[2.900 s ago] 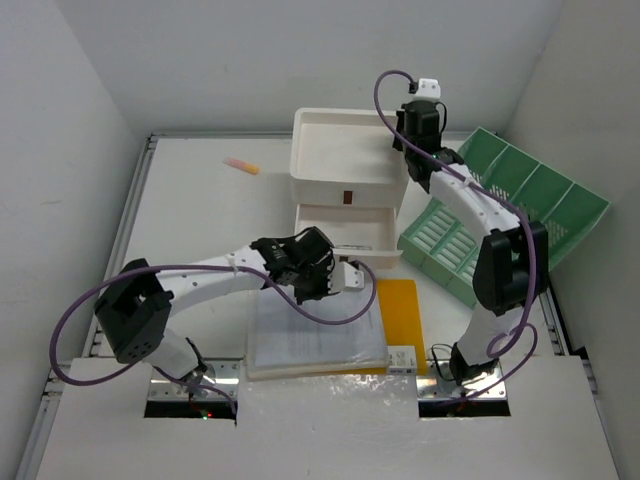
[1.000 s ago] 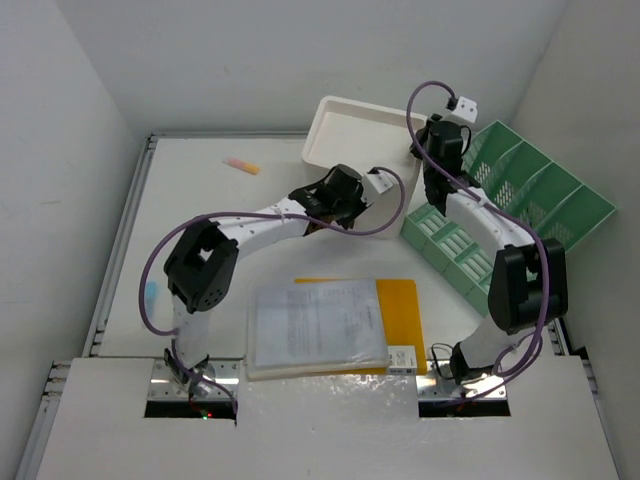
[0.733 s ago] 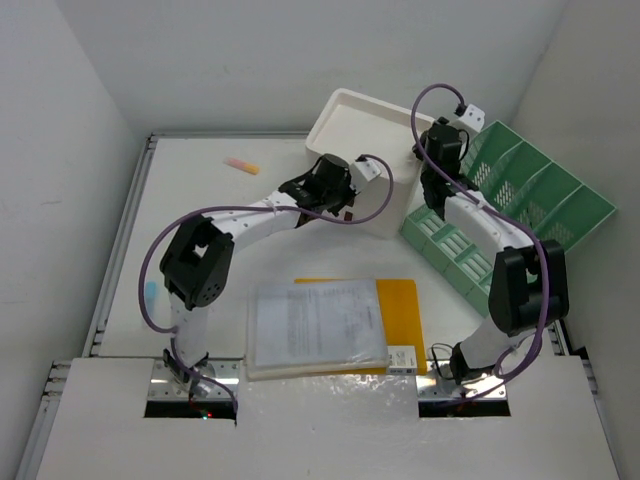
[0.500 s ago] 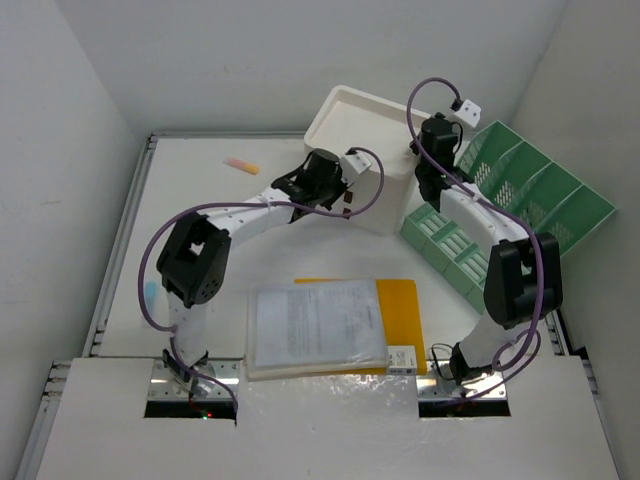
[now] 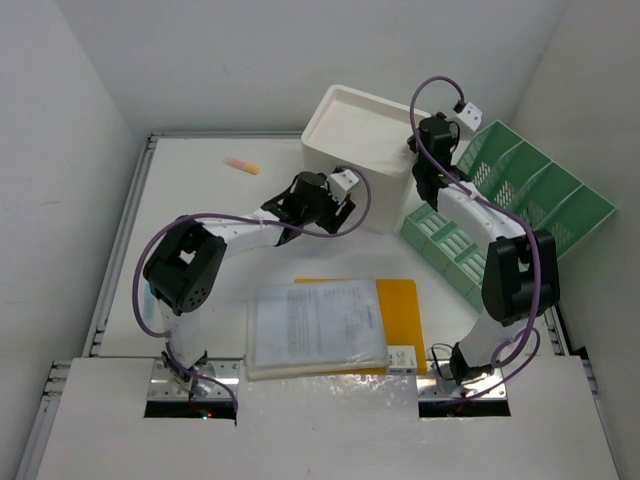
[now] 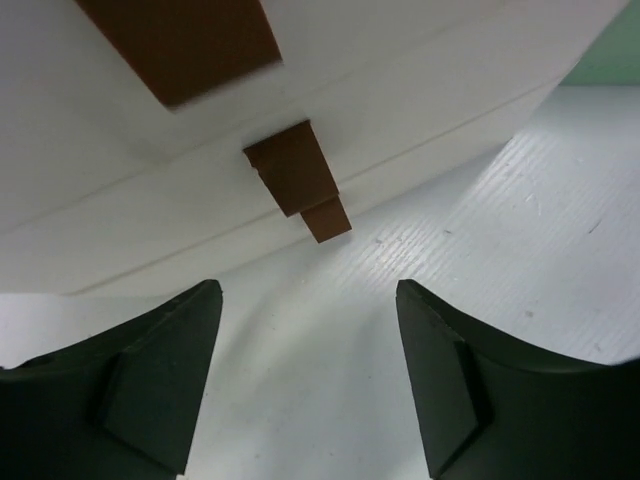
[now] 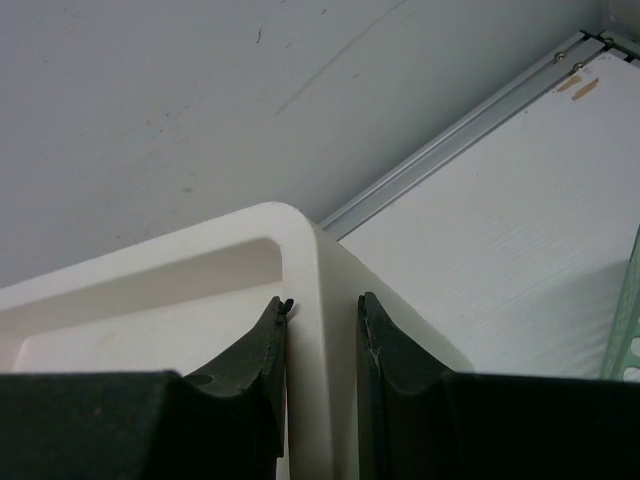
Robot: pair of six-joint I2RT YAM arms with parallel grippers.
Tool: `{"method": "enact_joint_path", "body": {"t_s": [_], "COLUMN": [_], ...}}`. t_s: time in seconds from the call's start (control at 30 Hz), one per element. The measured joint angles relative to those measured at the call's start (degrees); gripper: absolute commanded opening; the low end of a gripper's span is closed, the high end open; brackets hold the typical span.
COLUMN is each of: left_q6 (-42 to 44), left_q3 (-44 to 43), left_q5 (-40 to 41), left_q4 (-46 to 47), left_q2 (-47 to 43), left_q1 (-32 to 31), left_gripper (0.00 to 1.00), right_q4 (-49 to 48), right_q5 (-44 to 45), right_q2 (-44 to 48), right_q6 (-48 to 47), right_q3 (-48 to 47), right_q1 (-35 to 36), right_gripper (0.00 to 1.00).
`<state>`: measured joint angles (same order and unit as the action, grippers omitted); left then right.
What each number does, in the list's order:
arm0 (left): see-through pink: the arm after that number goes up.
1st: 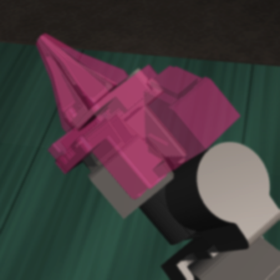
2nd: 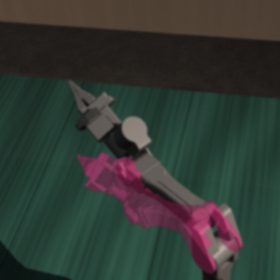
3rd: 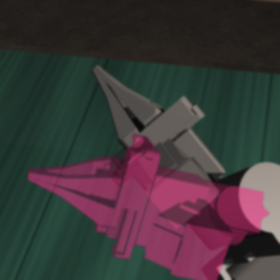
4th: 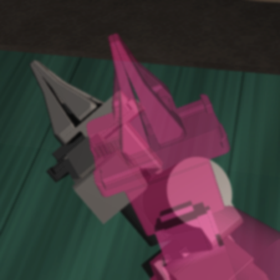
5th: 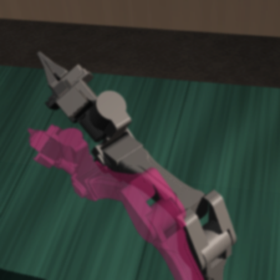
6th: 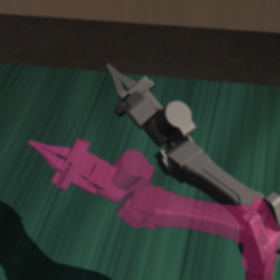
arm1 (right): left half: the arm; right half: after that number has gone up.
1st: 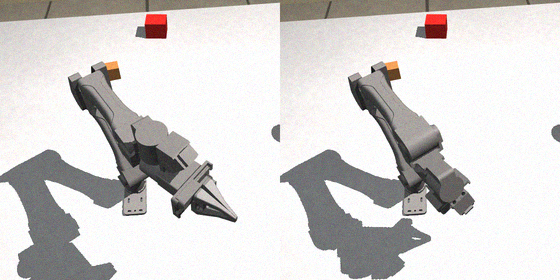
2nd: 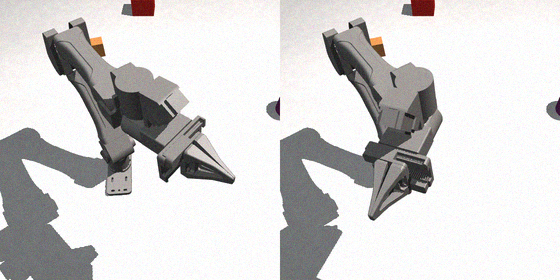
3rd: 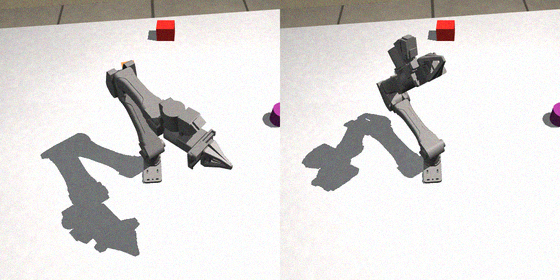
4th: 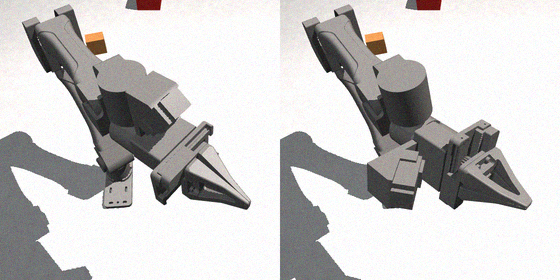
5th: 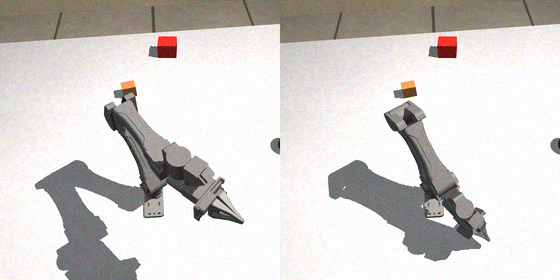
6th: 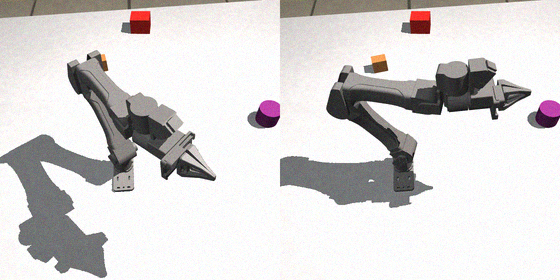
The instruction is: Organize the desk
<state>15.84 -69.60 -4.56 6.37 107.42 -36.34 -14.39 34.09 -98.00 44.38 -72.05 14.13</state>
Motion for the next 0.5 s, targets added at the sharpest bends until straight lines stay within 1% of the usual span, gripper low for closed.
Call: {"method": "enact_joint_path", "body": {"t_s": [0.13,0.23,0.4,0.5], "left_q6": [-0.3,0.1,-0.6,-1.5], "left_q3": [5.0,5.9,6.7,8.5], "left_q5": [1.2,2.2,4.1,5.5], "left_q4": [8.0,12.5,17.7,24.0], "left_q2": [0.8,3.4,6.9,7.2], "left_q1": [0.0,0.0,-0.1,-0.1], "left_gripper": [0.7,0.69,0.72,0.73], "right_q4": [0.3,1.5,2.7,2.8], "right_q5": [0.6,1.6,3.3,3.8], "right_q2": [0.0,-0.2,-0.4,-0.4], "right_q6": [1.3,2.0,2.4,2.6], "right_q3": [-0.1,-0.8,-1.5,-1.6], "right_q1": [0.1,0.5,1.3,1.5], "right_gripper": [0.0,0.0,0.0,0.0]}}
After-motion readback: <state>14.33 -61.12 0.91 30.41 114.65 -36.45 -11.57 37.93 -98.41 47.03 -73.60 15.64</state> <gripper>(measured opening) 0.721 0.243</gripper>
